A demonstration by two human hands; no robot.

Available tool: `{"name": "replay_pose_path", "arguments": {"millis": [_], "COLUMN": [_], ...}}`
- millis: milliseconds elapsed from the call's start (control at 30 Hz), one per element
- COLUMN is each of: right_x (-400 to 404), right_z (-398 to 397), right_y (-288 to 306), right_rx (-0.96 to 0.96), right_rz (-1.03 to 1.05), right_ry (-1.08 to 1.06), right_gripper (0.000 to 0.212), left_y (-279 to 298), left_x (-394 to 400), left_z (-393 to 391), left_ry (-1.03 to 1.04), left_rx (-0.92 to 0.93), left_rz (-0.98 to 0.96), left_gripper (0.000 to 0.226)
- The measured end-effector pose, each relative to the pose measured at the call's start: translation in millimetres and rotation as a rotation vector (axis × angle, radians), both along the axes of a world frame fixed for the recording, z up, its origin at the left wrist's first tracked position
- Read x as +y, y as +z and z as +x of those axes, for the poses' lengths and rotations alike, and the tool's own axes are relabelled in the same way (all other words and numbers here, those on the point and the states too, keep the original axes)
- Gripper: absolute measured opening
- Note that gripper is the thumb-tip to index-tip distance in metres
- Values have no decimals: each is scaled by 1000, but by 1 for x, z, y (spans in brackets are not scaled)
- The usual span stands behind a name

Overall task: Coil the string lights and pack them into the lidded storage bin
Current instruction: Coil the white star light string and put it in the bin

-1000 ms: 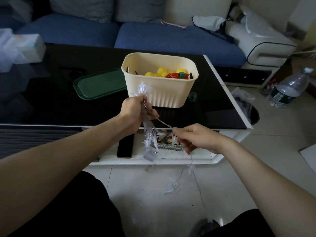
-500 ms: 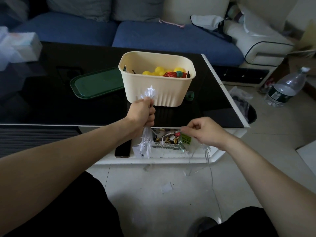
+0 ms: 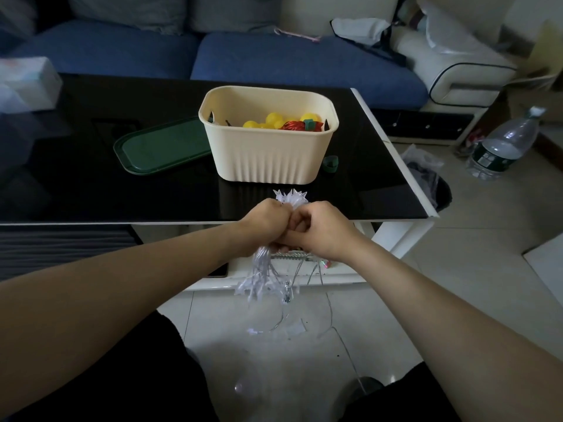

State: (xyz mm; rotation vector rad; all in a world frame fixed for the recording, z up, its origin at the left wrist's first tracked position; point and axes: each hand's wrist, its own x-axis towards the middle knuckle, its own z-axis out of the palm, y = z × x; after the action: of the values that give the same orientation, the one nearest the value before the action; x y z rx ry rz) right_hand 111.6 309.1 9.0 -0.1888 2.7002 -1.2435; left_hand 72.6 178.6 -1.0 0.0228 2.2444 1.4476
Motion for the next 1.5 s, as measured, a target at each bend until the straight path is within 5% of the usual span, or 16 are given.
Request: {"name": "replay_pose_path", "arguments": {"millis": [167,500,767,1100,1333,1500], "right_x": [1,10,14,30,47,43], "right_z": [2,4,-1,-2,-2,-2], "right_y": [4,4,-1,2,-3,-3], "right_rx": [-143,-241,-251,-292,-533,-562], "right_rz": [-12,20,-41,-128,78,276], "right_ry": [34,152,32,-25,25,39], "right_gripper": [42,19,32,26,12,22], "left_y": [4,14,23,19,24,24], "left_x": [-5,-17,-24,-30,-35,-32], "left_z": [2,-8,-10,-15,-15,-11], "left_ry": [0,229,352,385,409,312], "left_rx": [1,-3,133,80,88,94], "left_rz": [-95,135,374,349,387,391], "left_gripper": [35,26,28,30,28,27]}}
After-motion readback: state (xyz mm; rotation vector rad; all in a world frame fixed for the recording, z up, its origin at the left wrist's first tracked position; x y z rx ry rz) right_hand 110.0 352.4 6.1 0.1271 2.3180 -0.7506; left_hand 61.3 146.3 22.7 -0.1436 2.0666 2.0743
